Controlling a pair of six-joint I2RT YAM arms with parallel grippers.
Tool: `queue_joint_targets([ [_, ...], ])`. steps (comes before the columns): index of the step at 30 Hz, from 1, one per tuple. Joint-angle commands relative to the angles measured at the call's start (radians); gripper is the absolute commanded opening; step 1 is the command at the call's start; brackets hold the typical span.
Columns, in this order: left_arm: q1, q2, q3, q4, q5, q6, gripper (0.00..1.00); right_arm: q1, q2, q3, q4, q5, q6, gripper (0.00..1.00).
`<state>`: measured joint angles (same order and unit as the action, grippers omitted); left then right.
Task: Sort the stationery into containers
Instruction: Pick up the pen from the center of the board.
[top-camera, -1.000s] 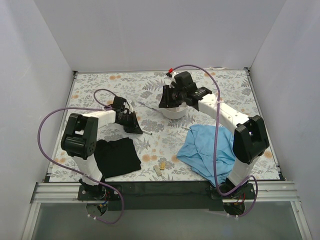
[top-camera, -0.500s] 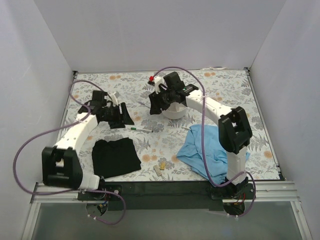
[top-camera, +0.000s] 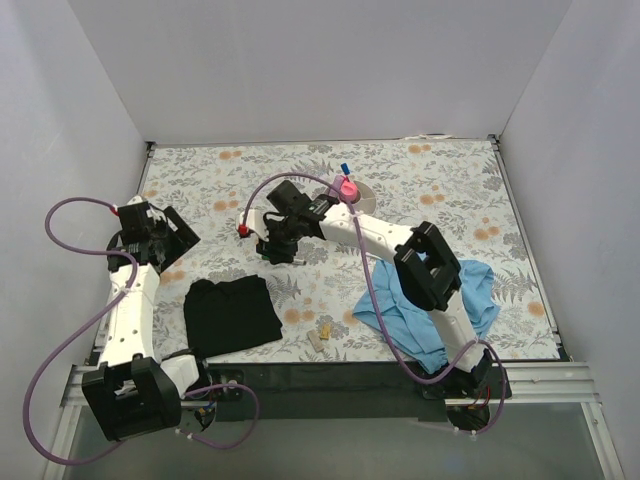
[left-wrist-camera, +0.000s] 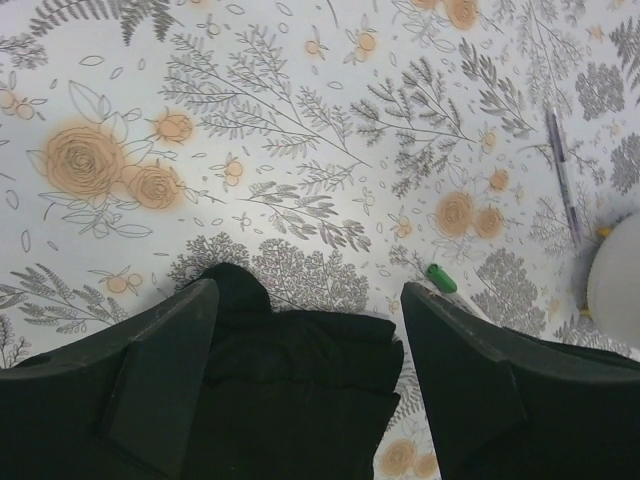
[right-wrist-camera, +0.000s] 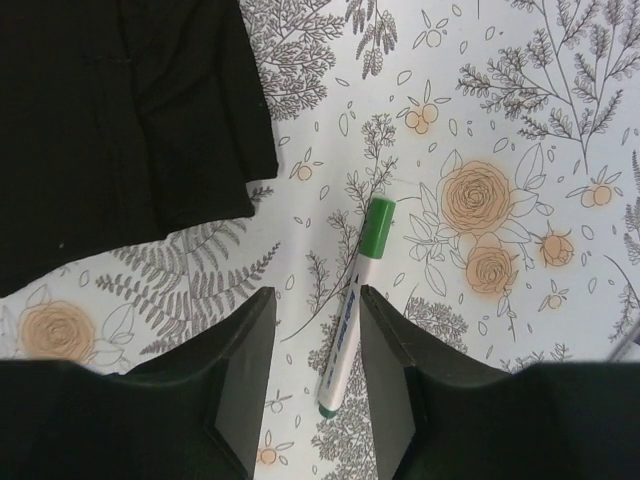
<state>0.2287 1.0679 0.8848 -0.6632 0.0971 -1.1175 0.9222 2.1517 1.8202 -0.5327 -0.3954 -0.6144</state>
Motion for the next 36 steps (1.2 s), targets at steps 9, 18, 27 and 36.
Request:
queue_joint_targets([
  [9, 0.020, -0.013, -0.009, -0.016, -0.005, -0.048, 0.74, 0.007, 0.160, 0.191, -0.061, 0.075, -0.104, 0.44],
  [18, 0.020, 0.009, 0.000, -0.003, 0.021, -0.042, 0.73, 0.006, 0.215, 0.226, -0.073, 0.069, -0.097, 0.43],
  [27, 0.020, 0.007, -0.014, -0.004, 0.024, -0.042, 0.72, 0.018, 0.264, 0.248, -0.079, 0.070, -0.058, 0.41],
  [36, 0.020, 0.017, -0.004, 0.002, 0.035, -0.035, 0.72, 0.018, 0.292, 0.261, -0.145, 0.058, -0.027, 0.01],
])
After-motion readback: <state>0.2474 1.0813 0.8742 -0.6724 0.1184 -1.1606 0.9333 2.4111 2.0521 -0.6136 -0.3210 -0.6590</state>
